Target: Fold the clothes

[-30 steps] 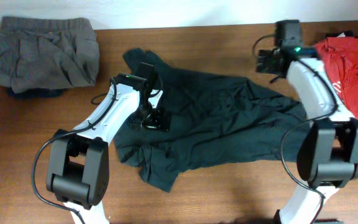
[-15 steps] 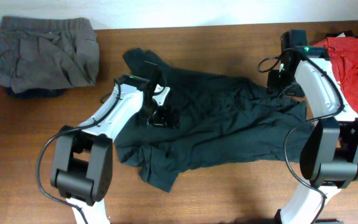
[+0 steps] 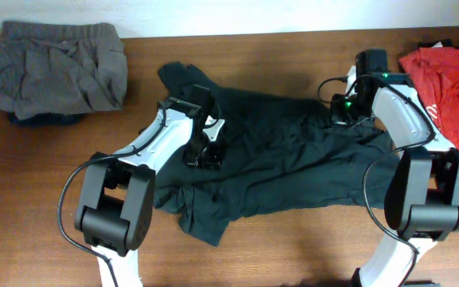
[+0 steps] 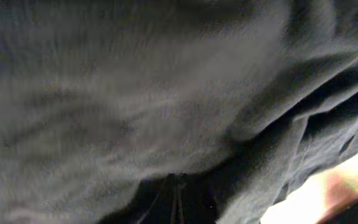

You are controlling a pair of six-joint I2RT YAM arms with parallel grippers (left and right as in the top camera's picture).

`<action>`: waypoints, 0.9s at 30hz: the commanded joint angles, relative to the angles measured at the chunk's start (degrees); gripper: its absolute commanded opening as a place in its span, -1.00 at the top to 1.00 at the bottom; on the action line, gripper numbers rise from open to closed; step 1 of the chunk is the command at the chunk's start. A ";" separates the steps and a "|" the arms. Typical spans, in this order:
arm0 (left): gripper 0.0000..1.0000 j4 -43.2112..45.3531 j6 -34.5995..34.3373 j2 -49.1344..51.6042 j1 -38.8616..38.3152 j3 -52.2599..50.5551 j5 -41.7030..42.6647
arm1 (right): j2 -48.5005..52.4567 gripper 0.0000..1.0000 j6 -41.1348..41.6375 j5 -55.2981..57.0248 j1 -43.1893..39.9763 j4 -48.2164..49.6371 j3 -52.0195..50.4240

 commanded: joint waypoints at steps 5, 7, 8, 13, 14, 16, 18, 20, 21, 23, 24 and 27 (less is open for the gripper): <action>0.98 -2.62 -5.57 4.24 0.04 0.57 1.03 | 0.74 0.92 0.20 -5.20 0.72 5.81 -7.37; 0.98 -3.52 -5.99 5.29 0.04 0.57 1.03 | 0.74 0.91 0.17 -5.62 1.14 7.28 -8.04; 0.98 -4.02 -5.97 5.42 0.04 0.57 1.01 | 0.74 0.92 0.17 -5.51 1.36 8.04 -8.13; 0.98 -4.61 -5.99 5.64 0.04 0.57 0.57 | 1.25 0.92 0.22 -5.44 1.38 12.31 -8.13; 0.98 -4.76 -5.99 5.64 0.04 0.57 0.57 | 1.49 0.92 0.22 -5.42 1.38 12.59 -8.13; 0.98 -5.62 -5.99 5.64 0.04 0.57 0.57 | 3.89 0.92 0.42 -5.40 1.38 13.86 -8.13; 0.97 -6.08 -5.99 5.64 0.04 0.57 0.57 | 5.66 0.92 0.42 -5.11 1.33 14.38 -8.13; 0.97 -6.84 -6.01 5.64 0.04 0.57 0.57 | 6.82 0.92 0.42 -3.41 1.31 15.02 -8.13; 0.98 -7.76 -6.01 5.64 0.04 0.57 0.57 | 7.56 0.92 0.42 -1.01 1.31 15.80 -8.13; 0.98 -8.74 -6.01 5.64 0.07 0.57 0.50 | 8.13 0.91 0.42 1.57 1.16 16.59 -8.13; 0.97 -9.27 -6.01 5.64 0.13 0.57 -0.26 | 8.17 0.91 0.39 2.51 0.85 17.20 -8.13; 0.97 -10.80 -7.89 5.64 0.59 0.57 -6.25 | 8.17 0.88 0.39 5.18 -0.63 19.58 -8.07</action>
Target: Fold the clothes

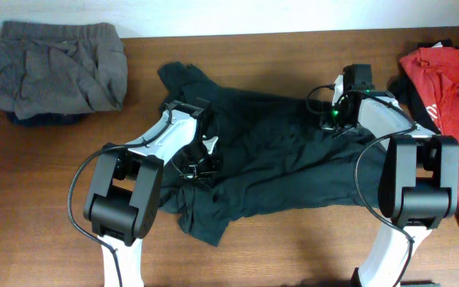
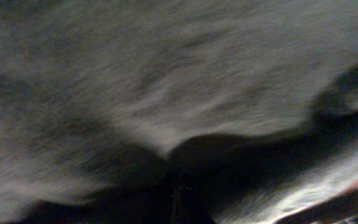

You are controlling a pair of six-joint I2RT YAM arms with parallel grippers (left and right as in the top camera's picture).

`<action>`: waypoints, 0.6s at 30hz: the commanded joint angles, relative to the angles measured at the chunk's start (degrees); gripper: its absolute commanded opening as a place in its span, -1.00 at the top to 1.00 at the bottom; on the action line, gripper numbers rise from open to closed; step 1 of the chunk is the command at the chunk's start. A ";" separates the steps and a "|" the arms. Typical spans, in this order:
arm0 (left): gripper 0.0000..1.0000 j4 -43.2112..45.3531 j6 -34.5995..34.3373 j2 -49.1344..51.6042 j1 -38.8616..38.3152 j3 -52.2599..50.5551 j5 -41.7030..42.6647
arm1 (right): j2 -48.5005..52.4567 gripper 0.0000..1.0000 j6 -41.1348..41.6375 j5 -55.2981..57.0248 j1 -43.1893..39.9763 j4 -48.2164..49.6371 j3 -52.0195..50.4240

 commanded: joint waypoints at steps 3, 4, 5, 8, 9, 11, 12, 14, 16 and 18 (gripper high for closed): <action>0.98 -2.10 -2.34 0.92 1.95 0.42 -9.31 | 2.89 0.86 0.31 6.54 -3.63 3.23 -0.50; 0.98 -2.27 -2.32 0.94 2.54 0.42 -9.57 | 2.89 0.86 0.28 6.54 -4.26 3.63 -0.50; 0.97 -2.36 -2.32 0.96 3.50 0.42 -9.90 | 2.89 0.85 0.28 6.54 -5.03 4.00 -0.52; 0.98 -2.38 -2.51 1.20 7.28 0.42 -11.69 | 2.89 0.86 0.24 6.54 -7.54 5.70 -0.52; 0.98 -2.49 -2.71 1.53 9.16 0.42 -12.20 | 2.89 0.86 0.11 6.51 -8.20 6.32 -0.52; 0.97 -2.47 -2.71 1.99 11.21 0.42 -12.31 | 2.89 0.85 0.09 6.51 -8.72 7.19 -0.52; 0.98 -2.49 -2.71 2.27 12.15 0.42 -12.28 | 2.89 0.84 0.09 6.60 -8.87 7.58 -0.52; 0.98 -2.62 -2.71 2.80 14.14 0.42 -12.28 | 2.89 0.83 0.07 6.82 -9.09 8.48 -0.52; 0.98 -2.67 -2.71 2.97 15.65 0.42 -12.31 | 2.89 0.82 0.09 7.65 -9.09 9.20 -0.50; 0.98 -2.67 -2.95 2.99 17.22 0.42 -12.28 | 2.89 0.81 0.11 8.98 -9.07 9.62 -0.50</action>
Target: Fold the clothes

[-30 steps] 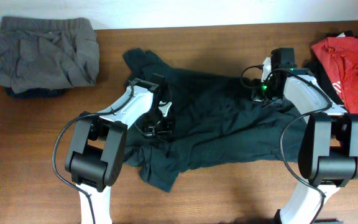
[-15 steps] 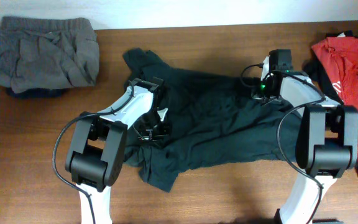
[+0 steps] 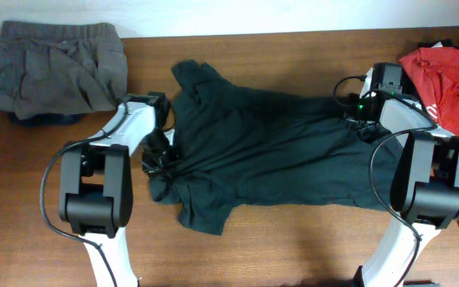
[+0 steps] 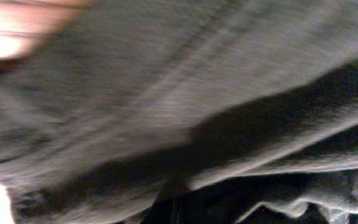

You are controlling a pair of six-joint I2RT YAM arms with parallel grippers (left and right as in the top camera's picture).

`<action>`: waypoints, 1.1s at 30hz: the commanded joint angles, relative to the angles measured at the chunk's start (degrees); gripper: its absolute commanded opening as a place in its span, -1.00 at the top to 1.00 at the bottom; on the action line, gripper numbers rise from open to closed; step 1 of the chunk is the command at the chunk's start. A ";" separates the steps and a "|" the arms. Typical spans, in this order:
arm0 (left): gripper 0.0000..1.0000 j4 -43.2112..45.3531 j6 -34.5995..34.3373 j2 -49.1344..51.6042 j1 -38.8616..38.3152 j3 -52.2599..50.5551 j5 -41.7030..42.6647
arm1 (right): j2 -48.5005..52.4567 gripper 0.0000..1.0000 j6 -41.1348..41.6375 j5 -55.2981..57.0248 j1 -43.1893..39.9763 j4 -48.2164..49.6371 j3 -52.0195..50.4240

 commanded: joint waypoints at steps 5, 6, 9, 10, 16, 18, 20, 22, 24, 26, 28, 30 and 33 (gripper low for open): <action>0.98 -0.04 -1.03 2.73 6.27 0.04 -5.27 | 1.66 0.78 0.17 11.45 -1.36 1.03 -0.42; 0.98 -0.09 -1.05 2.73 6.86 0.04 -5.29 | 1.66 0.78 0.17 13.03 -1.36 1.07 -0.39; 0.98 -0.48 -3.19 2.73 8.55 0.04 -6.54 | 1.66 0.74 0.17 16.13 -1.40 1.11 -0.13; 0.98 -0.50 -3.82 2.73 9.25 0.04 -7.30 | 1.66 0.73 0.17 16.52 -1.40 1.05 0.13; 0.98 -1.36 -7.10 2.69 12.55 0.35 -10.34 | 1.66 0.67 0.17 16.50 -1.40 0.70 4.07; 0.98 -1.38 -7.87 2.58 13.29 0.81 -11.72 | 1.66 0.66 0.17 16.50 -1.40 -0.44 6.36; 0.98 -1.40 -8.11 2.34 13.77 1.81 -12.68 | 1.66 0.63 0.17 16.52 -1.40 -2.23 9.22; 0.98 -1.68 -8.11 1.88 13.88 3.32 -13.16 | 1.66 0.56 0.17 16.52 -1.40 -5.07 13.16; 0.98 -2.01 -8.09 1.16 13.86 5.09 -13.62 | 1.66 0.46 0.17 16.52 -1.40 -8.94 17.90; 0.98 -2.34 -8.07 0.13 13.81 7.10 -13.97 | 1.66 0.25 0.17 16.50 -1.40 -14.43 23.45; 0.98 -2.82 -8.07 -1.16 13.81 9.16 -13.94 | 1.66 -0.02 0.17 16.48 -1.40 -20.68 28.68; 0.98 -3.65 -7.72 -2.21 13.75 11.19 -13.94 | 1.64 -0.22 0.20 16.17 -1.29 -28.87 34.01; 0.97 -5.49 -6.03 -3.21 12.85 13.92 -13.51 | 1.64 -0.31 0.22 12.68 -1.29 -40.44 38.56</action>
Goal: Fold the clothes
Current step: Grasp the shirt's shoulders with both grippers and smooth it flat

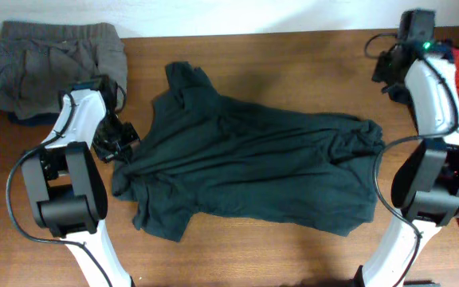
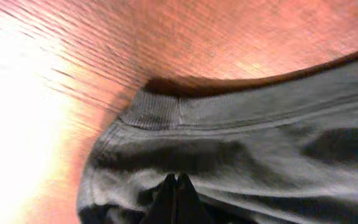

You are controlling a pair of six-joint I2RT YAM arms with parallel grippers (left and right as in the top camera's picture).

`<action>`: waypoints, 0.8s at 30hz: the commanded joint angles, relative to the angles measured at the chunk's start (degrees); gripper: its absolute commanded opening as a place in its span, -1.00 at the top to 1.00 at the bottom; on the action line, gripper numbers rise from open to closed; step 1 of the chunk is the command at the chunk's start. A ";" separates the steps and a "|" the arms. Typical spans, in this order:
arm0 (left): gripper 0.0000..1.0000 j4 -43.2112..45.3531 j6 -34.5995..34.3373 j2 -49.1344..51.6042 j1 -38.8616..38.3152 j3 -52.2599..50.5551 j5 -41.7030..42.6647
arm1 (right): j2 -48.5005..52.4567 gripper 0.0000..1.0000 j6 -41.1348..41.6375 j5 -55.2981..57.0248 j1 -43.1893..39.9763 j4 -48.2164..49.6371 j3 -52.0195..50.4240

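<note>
A dark green T-shirt [image 1: 245, 159] lies spread across the middle of the wooden table [image 1: 293, 56], with a sleeve pointing to the far left and some bunching at its right end. My left gripper [image 1: 119, 149] is at the shirt's left edge, shut on the fabric. In the left wrist view its black fingertips [image 2: 177, 183] are pressed together in dark cloth just below a ribbed hem [image 2: 160, 112]. My right gripper [image 1: 386, 70] is raised near the far right corner, apart from the shirt; whether it is open does not show.
A rumpled grey garment [image 1: 50, 64] lies at the far left corner on top of something dark [image 1: 42, 119]. A red garment lies along the right edge, partly behind the right arm.
My left gripper has moved further left, still shut on the shirt's edge. The shirt now lies further left and flatter. My right gripper has left the shirt's right end and is up by the far right corner.
At first both grippers were down on a rumpled shirt, the left near its middle, the right at its upper right. They stayed there, then stood wider apart with the shirt stretched between them. Now the shirt lies spread, held only by the left gripper.
</note>
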 commanded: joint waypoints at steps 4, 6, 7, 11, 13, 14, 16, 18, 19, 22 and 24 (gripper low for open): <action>0.89 -2.62 1.27 -3.58 -2.73 3.74 0.42 | 0.28 -0.50 0.20 -8.20 -0.26 -19.12 4.28; 0.86 -3.19 1.51 -3.58 -4.07 3.72 2.34 | 0.37 -0.55 0.22 -11.80 -0.26 -24.85 3.13; 0.86 -3.19 2.32 -3.58 -4.55 3.72 3.19 | 0.37 -0.56 0.20 -13.22 -0.20 -26.12 2.60; 0.99 -3.06 5.97 -3.58 -8.61 3.72 8.83 | 0.37 -0.30 0.20 -18.97 -0.15 -28.70 -1.40; 0.99 -2.36 7.78 -3.58 -11.17 3.72 11.13 | 0.37 -0.11 0.17 -19.98 -0.04 -26.29 -4.55; 0.99 -1.75 7.98 -3.58 -12.92 3.72 12.00 | 0.39 -0.04 0.17 -19.93 0.13 -24.55 -6.38; 0.98 -0.59 7.96 -3.58 -15.85 3.72 12.20 | 0.39 -0.04 0.24 -19.98 0.28 -20.63 -10.21; 0.99 0.66 7.89 -3.58 -18.49 3.72 12.22 | 0.39 -0.12 0.42 -19.93 0.26 -16.57 -14.01; 0.99 1.40 7.69 -3.58 -19.85 3.72 12.20 | 0.39 -0.13 0.44 -19.93 0.17 -13.55 -16.33; 0.98 3.72 7.69 -3.56 -22.45 3.72 12.22 | 0.42 -0.13 0.98 -19.96 0.11 -5.22 -21.03; 0.99 4.61 7.69 -3.26 -23.17 3.72 12.22 | 0.48 -0.04 2.82 -19.98 0.11 -2.29 -22.47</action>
